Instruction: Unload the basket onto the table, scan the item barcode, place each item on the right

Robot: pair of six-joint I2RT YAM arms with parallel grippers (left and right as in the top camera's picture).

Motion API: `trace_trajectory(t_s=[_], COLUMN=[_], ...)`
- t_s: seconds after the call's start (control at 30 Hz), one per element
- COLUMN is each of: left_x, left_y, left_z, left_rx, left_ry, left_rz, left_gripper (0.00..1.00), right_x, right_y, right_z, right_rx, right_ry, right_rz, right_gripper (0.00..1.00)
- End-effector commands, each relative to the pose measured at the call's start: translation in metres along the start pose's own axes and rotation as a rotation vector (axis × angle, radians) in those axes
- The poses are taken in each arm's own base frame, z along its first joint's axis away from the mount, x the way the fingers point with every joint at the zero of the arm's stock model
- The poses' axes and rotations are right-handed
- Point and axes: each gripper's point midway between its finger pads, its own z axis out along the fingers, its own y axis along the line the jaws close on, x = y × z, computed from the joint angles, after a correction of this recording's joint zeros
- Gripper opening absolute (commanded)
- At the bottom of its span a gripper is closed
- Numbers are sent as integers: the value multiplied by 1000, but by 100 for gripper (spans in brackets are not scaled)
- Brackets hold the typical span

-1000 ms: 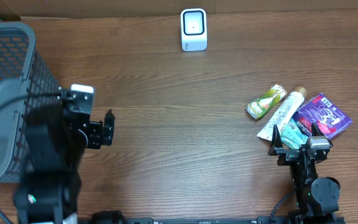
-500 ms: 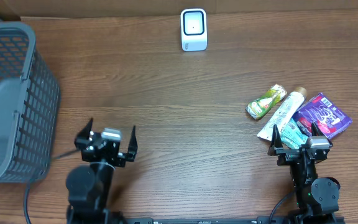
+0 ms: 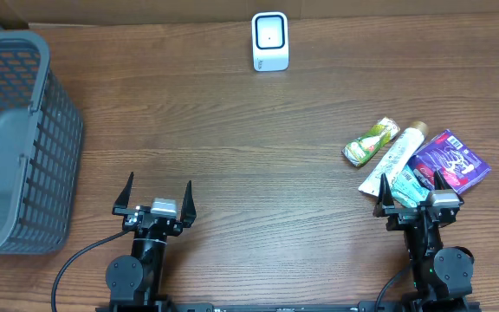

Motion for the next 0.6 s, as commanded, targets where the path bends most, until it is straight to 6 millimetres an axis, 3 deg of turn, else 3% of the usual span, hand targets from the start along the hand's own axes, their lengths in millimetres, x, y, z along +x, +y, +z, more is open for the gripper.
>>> trace_trajectory(t_s=[0.0,0.17,0.57], left_x=[7,30,29], left_y=[0,-2,-3], left_z=[0,-1,-1], left_rx=[-10,-7,-4], left_ry=[12,109,106], left_rz=[58,55,45], left_gripper=[100,100,100], right_x=[2,2,2], right_y=[0,0,0], right_z=[0,0,0], right_rx=[0,0,0], right_ry=[-5,-5,-5], right_rz=[-3,-3,-3], right_gripper=[100,100,100])
